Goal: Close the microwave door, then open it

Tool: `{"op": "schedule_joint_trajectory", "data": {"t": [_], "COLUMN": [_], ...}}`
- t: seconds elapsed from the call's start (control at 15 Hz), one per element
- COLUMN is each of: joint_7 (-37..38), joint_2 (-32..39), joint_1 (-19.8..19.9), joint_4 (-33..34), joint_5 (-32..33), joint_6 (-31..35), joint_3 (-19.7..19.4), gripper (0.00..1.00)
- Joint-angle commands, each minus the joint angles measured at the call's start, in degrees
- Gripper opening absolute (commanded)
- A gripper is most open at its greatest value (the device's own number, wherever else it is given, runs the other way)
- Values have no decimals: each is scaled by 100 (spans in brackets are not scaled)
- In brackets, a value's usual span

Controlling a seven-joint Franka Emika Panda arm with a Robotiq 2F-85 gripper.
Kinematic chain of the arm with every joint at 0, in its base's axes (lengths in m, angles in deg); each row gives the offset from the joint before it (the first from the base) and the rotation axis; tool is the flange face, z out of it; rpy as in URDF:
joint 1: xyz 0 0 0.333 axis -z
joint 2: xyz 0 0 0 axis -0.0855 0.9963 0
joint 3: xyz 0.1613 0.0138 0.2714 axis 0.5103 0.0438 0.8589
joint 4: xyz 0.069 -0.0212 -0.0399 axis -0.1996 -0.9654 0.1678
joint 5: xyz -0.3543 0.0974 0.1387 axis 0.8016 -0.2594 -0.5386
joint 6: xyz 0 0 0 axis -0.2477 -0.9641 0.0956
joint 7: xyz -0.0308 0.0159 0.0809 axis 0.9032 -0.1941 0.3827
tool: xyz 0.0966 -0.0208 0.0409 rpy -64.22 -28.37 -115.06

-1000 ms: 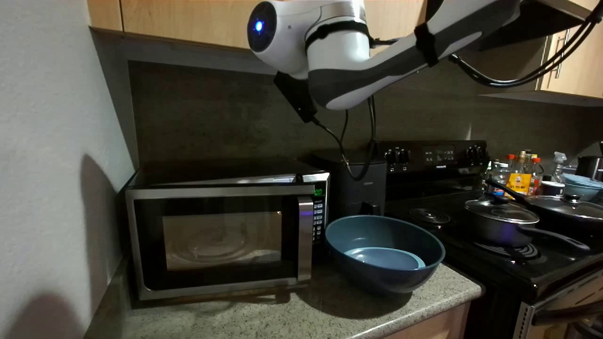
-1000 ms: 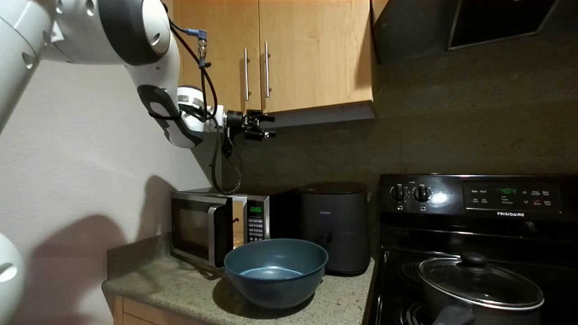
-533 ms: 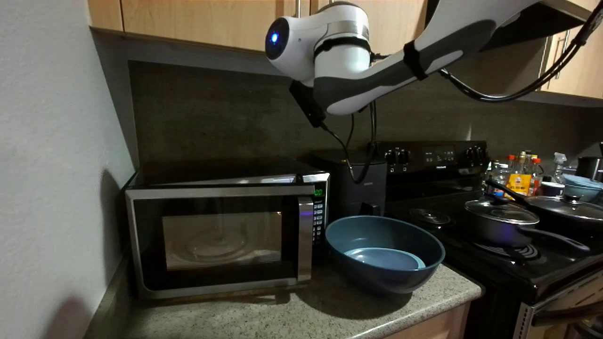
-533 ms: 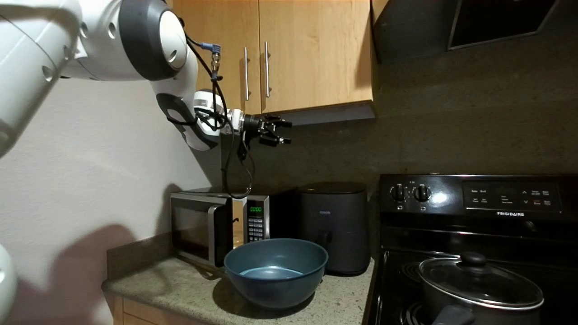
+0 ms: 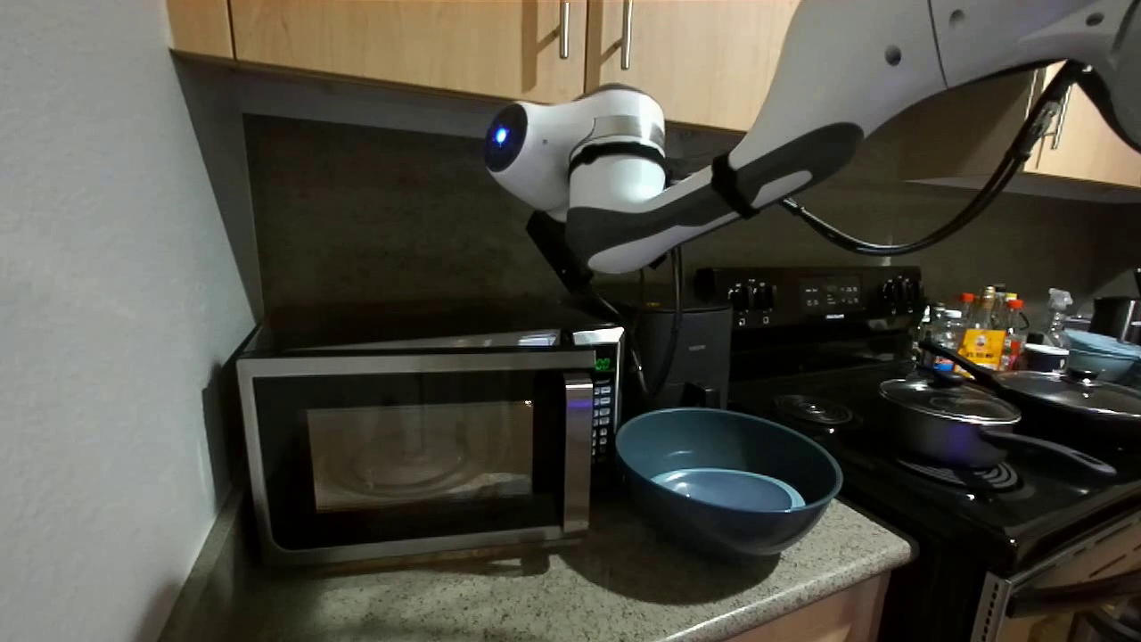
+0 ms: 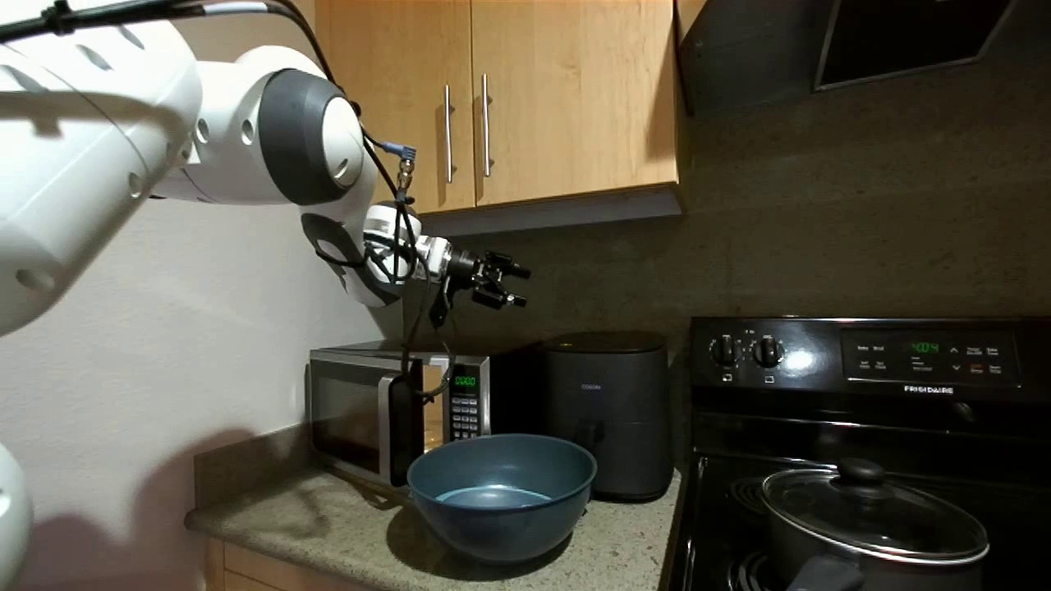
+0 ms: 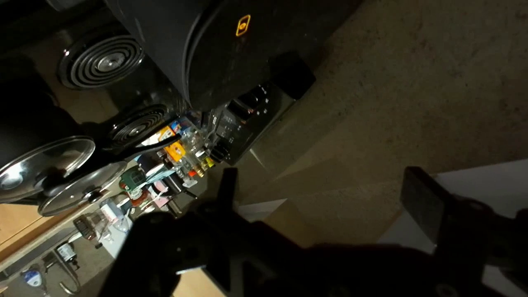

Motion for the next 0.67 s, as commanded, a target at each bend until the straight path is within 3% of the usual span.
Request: {"op": "schedule_joint_trajectory", "data": {"t": [0.0, 0.6], "joint_7": [-420, -1179], "joint_2": [198, 157], "joint_1": [14, -293], "joint_4": [95, -629], "joint_5": [-319, -469], "joint_6": [475, 1212], "joint_3": [-10, 4], "gripper": [100, 100]}}
